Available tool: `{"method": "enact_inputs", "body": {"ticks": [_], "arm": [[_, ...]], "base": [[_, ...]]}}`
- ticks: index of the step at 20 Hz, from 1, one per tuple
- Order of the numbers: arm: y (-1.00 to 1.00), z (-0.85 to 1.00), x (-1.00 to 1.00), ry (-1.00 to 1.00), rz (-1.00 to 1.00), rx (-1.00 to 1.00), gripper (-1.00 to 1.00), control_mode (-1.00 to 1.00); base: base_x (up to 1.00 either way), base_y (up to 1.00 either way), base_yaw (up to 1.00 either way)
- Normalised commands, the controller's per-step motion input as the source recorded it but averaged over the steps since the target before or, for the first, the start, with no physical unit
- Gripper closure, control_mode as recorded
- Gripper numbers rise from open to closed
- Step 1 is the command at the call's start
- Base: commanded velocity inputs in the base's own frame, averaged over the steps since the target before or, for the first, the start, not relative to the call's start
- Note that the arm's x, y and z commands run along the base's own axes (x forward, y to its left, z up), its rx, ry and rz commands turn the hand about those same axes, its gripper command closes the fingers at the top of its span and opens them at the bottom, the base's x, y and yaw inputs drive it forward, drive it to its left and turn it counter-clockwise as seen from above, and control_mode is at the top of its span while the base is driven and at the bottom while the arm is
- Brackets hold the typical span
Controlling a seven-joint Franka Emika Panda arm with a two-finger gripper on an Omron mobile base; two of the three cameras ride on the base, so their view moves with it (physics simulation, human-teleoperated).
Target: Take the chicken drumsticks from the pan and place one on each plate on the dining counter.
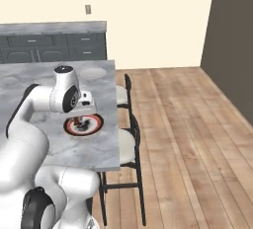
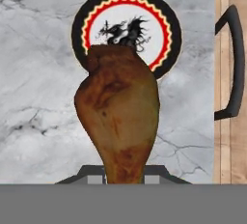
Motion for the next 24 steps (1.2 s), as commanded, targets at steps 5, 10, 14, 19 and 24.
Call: {"method": "enact_inputs", "body": {"ticks": [5,10,14,19,24], "arm": [[0.4,-0.48,0.97,0.2,0.0,0.0,1.0,-1.0],[0.37,-0.42,0.81,0.22,0.0,0.0,1.0,-1.0],[0.18,-0.44,0.64,0.04,0.0,-0.01,1.0,-1.0],[0.05,-0.49,0.46,0.01,0.0,-0.02,1.0,-1.0],[0.02,-0.4,0.28,0.02,-0.01,0.0,1.0,-1.0]], "base": [[0.0,0.0,0.0],[0.0,0.0,0.0],[0.0,0.0,0.0],[0.0,0.0,0.0],[0.0,0.0,0.0]]}}
